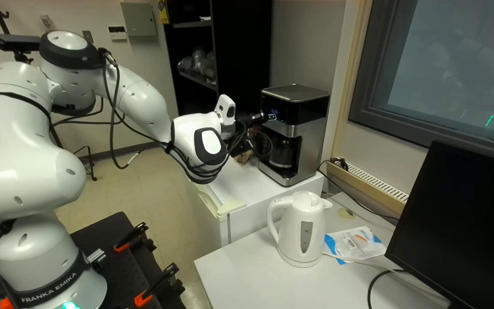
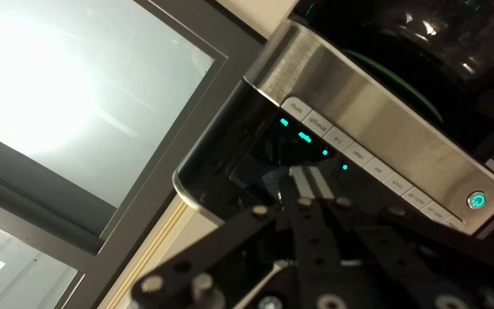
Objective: Press the coffee maker
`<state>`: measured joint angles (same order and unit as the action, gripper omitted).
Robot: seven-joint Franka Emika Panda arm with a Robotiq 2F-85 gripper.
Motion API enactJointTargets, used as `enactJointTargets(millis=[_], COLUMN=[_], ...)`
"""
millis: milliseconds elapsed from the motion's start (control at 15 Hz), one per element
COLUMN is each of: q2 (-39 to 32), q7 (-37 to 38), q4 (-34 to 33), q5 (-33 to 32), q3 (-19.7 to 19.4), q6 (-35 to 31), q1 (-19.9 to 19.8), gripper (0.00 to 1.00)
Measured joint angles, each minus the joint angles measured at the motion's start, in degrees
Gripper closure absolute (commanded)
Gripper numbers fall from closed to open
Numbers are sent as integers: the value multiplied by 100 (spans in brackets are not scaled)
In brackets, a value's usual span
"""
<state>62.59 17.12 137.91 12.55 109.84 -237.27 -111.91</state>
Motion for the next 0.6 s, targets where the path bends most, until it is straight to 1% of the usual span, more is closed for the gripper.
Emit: enactJointTargets(millis=[133,267,467,600], q2=[-350,-744,-1399,-1876], q7=[0,0,-14,-52], q4=[175,339,536,622], q5=[-363,-733,-1240,-1538], q3=[-75,-175,-373,-523], q6=[162,471,1134,1698], q1=[85,198,426,608], gripper=[97,97,97,97])
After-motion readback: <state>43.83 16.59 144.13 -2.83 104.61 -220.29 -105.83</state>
